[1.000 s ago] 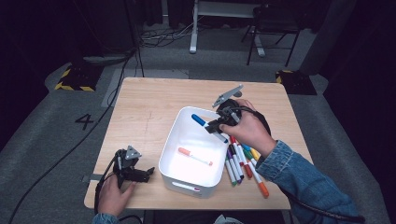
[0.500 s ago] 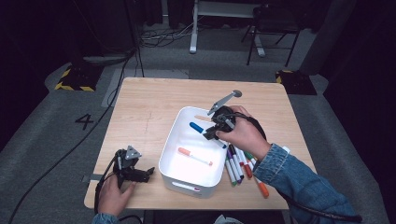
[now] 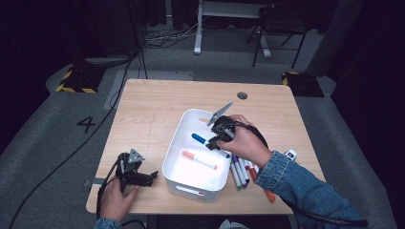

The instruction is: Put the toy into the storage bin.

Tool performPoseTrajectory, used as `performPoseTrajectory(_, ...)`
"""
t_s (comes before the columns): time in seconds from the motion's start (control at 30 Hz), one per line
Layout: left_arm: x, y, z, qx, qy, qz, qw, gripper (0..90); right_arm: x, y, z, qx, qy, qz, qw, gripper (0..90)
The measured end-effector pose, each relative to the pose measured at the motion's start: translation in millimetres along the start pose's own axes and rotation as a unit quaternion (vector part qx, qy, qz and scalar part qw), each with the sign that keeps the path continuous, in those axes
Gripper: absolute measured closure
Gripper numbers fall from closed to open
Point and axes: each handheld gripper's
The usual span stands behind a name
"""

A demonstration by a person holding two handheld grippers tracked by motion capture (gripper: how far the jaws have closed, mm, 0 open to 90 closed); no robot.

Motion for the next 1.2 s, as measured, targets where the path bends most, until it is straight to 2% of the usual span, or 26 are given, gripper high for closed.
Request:
performPoseTrajectory(0.5,0.0,0.0,0.0,0.000,0.000,0.000,1.0000,0.0,-5.3,-5.8,11.7,0.006,-0.019,-0.015,0.9997,76.6)
performPoseTrajectory(0.57,0.1,-0.1,-0.1,-0.001,-0.001,0.000,1.0000,0.0,-5.9,-6.5,12.8,0.009,-0.016,-0.012,0.9998,68.2)
performPoseTrajectory(0.67,0.0,0.0,0.0,0.000,0.000,0.000,1.0000,0.0,-5.4,-6.4,11.9,0.006,0.012,-0.019,0.9997,52.8)
performPoseTrajectory(0.73,0.0,0.1,0.0,0.000,0.000,0.000,1.0000,0.0,-4.1,-6.2,8.8,0.002,0.031,-0.015,0.9994,50.4)
performPoseTrajectory(0.83,0.0,0.0,0.0,0.000,0.000,0.000,1.0000,0.0,-1.6,-9.0,0.3,-0.007,0.027,0.008,0.9996,50.2)
performPoseTrajectory(0.9,0.0,0.0,0.0,0.000,0.000,0.000,1.0000,0.0,-0.6,-8.1,-4.4,-0.009,0.029,0.005,0.9995,50.8)
performPoseTrajectory(0.97,0.0,0.1,0.0,-0.001,0.000,-0.001,1.0000,0.0,-0.8,-3.3,-7.4,-0.008,0.047,-0.020,0.9987,50.8)
performPoseTrajectory(1.0,0.0,0.1,0.0,-0.001,0.000,-0.001,1.0000,0.0,-1.1,-2.4,-10.0,-0.010,0.048,-0.021,0.9986,51.1)
performPoseTrajectory(1.03,0.0,0.0,0.0,0.000,0.000,0.000,1.0000,0.0,-1.4,-3.3,-13.6,-0.012,0.044,-0.007,0.9989,51.2)
performPoseTrajectory(1.2,0.1,0.0,-0.1,-0.001,0.000,0.000,1.0000,0.0,-4.7,1.7,-31.2,-0.024,0.053,0.005,0.9983,51.6)
Point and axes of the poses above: each handheld gripper's, and its own axes: z roughly forward along the jaws, x roughly out of its top, y roughly to its right, and after that the axes turned 14 degrees about y, right-handed
